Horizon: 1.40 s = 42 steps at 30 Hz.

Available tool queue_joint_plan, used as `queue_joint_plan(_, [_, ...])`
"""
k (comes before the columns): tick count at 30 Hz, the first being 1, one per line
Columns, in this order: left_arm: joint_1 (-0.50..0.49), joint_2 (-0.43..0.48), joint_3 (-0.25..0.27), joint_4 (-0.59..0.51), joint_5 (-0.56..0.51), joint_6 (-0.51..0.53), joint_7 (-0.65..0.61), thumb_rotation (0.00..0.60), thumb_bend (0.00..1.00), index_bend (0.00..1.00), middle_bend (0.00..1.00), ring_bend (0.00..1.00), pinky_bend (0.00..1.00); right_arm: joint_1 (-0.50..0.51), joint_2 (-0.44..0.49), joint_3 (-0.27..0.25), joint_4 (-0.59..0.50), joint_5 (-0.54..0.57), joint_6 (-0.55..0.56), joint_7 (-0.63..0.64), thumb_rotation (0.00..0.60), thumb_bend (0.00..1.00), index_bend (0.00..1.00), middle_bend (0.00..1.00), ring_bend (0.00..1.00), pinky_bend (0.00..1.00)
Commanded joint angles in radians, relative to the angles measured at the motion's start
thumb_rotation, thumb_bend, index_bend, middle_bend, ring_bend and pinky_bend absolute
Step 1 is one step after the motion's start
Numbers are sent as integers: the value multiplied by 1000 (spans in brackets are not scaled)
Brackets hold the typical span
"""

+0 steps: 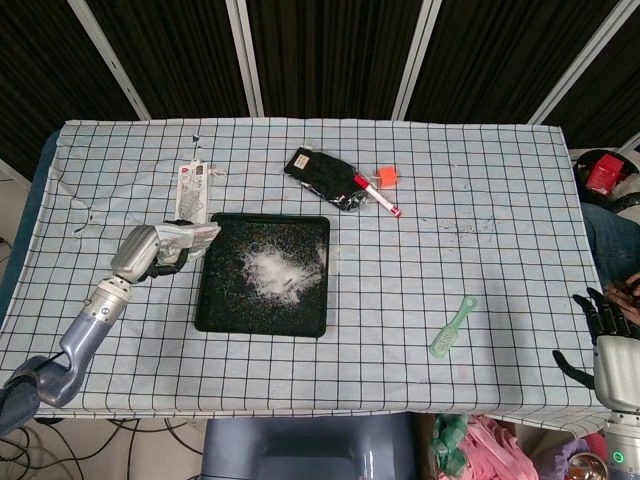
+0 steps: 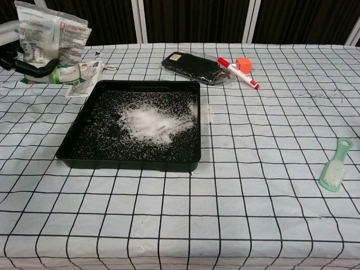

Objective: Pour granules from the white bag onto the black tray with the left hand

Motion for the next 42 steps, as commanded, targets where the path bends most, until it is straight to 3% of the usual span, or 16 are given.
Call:
queue_joint_plan(1, [-80, 166, -29, -247, -19, -117, 226, 600, 762, 482, 519, 426, 599, 0, 0, 1, 1, 1, -1, 1, 600, 127, 164, 103, 143, 322])
queue_joint_plan(8, [-147, 254, -52, -399, -97, -271, 451, 600, 766, 487, 527, 427, 599, 0, -1, 3, 3, 1, -2, 1, 600, 127, 164, 103, 143, 322])
queue_joint_plan(16, [-191, 281, -64, -465, -170, -353, 612, 600, 769, 503, 543, 432, 599, 0, -2, 3, 4, 1, -5, 1, 600, 127, 164, 103, 143, 322])
queue_joint_plan(29, [-231, 280, -51, -487, -234, -380, 887, 600, 770, 545, 571, 460, 615, -1, 1, 4, 7, -3, -3, 0, 600, 127, 164, 103, 143, 322])
queue_joint_plan(42, [-266, 288, -45, -521, -314, -397, 1063, 600, 771, 560, 586, 465, 615, -1, 0, 5, 7, -2, -6, -1, 600, 127, 165, 103, 143, 322])
